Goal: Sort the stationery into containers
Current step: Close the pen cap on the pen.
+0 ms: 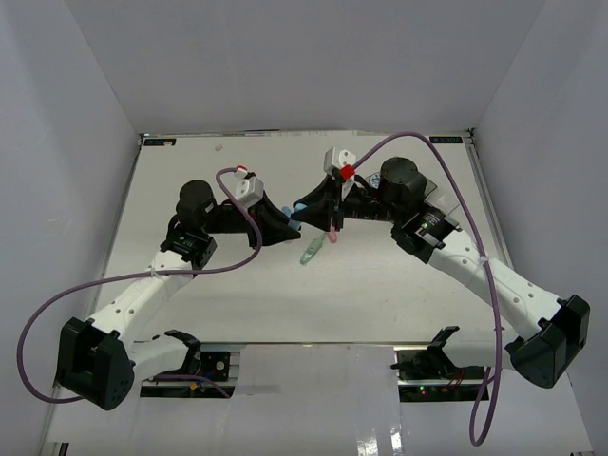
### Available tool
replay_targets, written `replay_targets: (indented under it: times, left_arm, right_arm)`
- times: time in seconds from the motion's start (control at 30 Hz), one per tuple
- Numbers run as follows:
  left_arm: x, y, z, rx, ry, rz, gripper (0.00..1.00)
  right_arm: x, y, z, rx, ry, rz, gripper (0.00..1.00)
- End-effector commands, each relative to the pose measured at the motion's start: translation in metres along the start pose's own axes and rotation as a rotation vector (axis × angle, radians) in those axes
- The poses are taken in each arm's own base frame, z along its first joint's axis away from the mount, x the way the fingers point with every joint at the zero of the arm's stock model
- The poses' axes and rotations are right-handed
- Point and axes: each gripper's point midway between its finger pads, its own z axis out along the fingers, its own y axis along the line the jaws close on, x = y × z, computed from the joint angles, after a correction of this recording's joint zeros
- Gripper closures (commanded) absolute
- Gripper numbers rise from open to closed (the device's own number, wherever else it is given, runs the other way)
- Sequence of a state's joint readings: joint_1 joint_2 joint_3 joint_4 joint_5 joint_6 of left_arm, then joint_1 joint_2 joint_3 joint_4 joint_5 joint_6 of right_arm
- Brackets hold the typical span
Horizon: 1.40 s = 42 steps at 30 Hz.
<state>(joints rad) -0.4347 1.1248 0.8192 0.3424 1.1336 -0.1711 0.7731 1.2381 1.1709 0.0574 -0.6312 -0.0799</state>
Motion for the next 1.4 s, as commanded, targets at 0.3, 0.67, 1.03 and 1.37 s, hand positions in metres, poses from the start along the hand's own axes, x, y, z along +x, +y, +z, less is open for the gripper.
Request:
replay_targets:
  times: [0.3,0.67,1.03,1.37]
  left_arm:
    - [-0.101,-0.021,0.0,0.036,-0.157,0.379,1.0]
    - [-0.095,-0.015,0.0,0.01,-0.141,0.354,1.0]
    - [-0.023,0.002,-0.008,-0.099,0.007,0.132,0.28]
    - [0.016,0.057,-0.038,-0.497,0.091,0.06,0.02]
  right_arm:
    - [0.144,0.034,-0.011,-0.132,0.418,0.291,0.92]
    - [0.133,0.031,-0.014,-0.107,0.397,0.244,0.92]
    - [0.085,-0.014,-0.021,0.071,0.282,0.136,0.92]
    - [0.092,-0.101,-0.089,0.494,0.291,0.205,0.92]
